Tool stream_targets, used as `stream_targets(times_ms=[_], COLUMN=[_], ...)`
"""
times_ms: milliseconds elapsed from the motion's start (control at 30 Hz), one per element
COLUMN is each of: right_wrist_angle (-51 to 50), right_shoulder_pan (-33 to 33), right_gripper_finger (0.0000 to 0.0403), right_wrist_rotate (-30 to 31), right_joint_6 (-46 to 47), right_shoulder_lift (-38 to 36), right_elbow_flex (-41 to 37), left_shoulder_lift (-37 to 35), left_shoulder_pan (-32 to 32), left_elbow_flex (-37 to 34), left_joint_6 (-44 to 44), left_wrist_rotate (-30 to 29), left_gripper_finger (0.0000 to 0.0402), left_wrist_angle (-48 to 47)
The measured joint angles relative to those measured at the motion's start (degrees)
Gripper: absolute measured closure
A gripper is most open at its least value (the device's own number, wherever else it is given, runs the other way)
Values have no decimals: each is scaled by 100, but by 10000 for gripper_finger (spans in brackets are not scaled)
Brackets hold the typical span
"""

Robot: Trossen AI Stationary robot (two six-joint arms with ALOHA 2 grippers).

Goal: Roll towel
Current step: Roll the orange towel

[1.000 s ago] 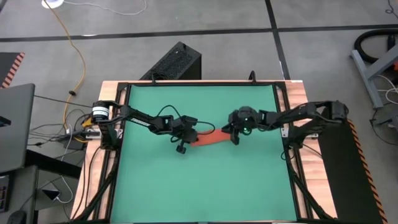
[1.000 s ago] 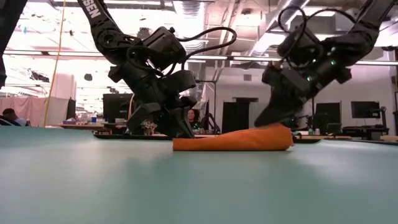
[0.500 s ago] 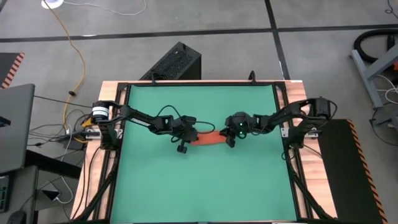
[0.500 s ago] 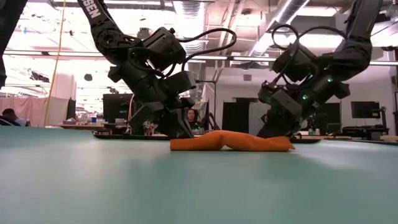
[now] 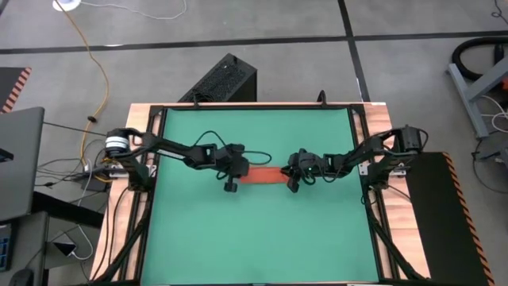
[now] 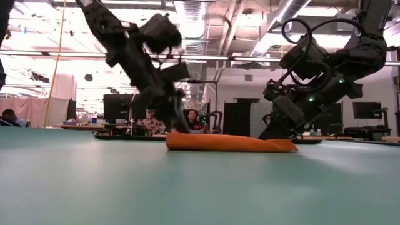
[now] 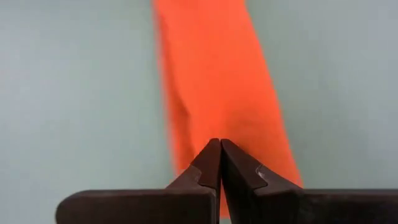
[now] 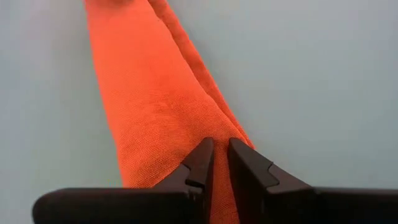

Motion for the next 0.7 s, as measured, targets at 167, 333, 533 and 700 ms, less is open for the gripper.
stream_targets(times_ms=[167, 333, 533, 700], right_wrist_angle=[10, 12, 56, 110], right_shoulder_pan=[7, 7, 5, 7], right_gripper_finger=[328, 328, 328, 328], right_wrist_rotate=[23, 86, 93, 109], right_joint_6=[0, -9, -48, -61], right_shoulder_lift=[4, 4, 9, 13], right_elbow_flex=[-2, -3, -11, -18], left_shoulder_lift=[-745, -687, 212, 933], left_shoulder_pan=[1, -277, -1114, -1135], left_elbow_flex=[-112, -960, -1709, -1598], left_joint_6=[-547, -1277, -1268, -1174], left_wrist_rotate=[-343, 202, -1119, -1785], left_gripper_finger=[401, 402, 401, 401], left_wrist_angle=[520, 2839, 4730, 5211])
